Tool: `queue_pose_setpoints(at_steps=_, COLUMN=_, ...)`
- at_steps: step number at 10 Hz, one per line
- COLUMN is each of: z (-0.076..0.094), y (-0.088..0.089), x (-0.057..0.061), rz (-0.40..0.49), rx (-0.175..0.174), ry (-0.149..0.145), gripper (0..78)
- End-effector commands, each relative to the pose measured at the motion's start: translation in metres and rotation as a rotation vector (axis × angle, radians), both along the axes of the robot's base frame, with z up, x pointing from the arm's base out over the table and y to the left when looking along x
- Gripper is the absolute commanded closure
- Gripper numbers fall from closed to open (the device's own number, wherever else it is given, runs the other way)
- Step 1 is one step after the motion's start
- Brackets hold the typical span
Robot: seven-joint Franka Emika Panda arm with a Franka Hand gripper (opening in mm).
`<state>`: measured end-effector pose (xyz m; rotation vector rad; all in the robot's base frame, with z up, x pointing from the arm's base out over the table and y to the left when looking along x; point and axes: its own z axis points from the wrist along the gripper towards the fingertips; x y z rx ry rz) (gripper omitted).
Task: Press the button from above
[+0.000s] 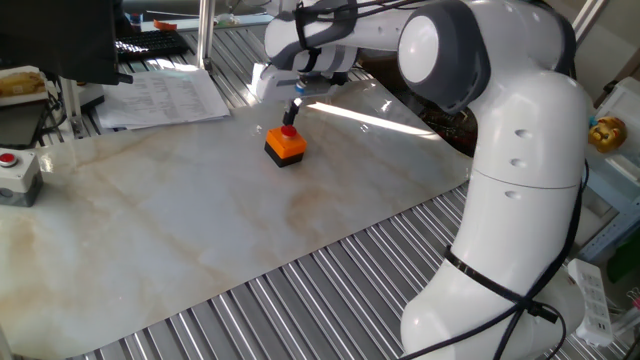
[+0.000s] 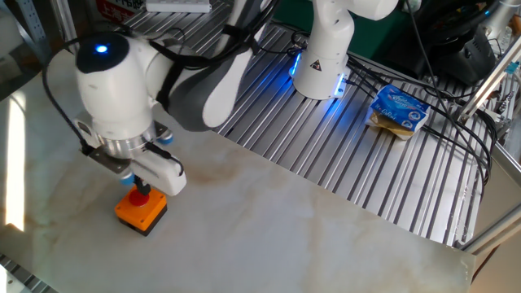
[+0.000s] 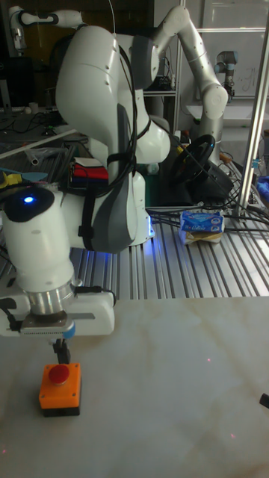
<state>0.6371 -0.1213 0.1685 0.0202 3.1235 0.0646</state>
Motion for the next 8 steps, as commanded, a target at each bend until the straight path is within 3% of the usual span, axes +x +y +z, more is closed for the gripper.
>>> queue_pose_setpoints(at_steps=1, z=-0.0008, y=0.0012, x=-0.0017, rz=0.013, rx=-0.049, ry=0.048, gripper=77.6)
queue_pose_setpoints(at_steps=4, z=0.0006, y=-0.0004, x=0.0004, rz=-0.005, rx=-0.011, ry=0.052, gripper=77.6)
queue_pose_setpoints(at_steps=8, z=0.0022, y=-0.0022, x=0.0028, rz=-0.001, rx=-0.02, ry=0.045, gripper=77.6)
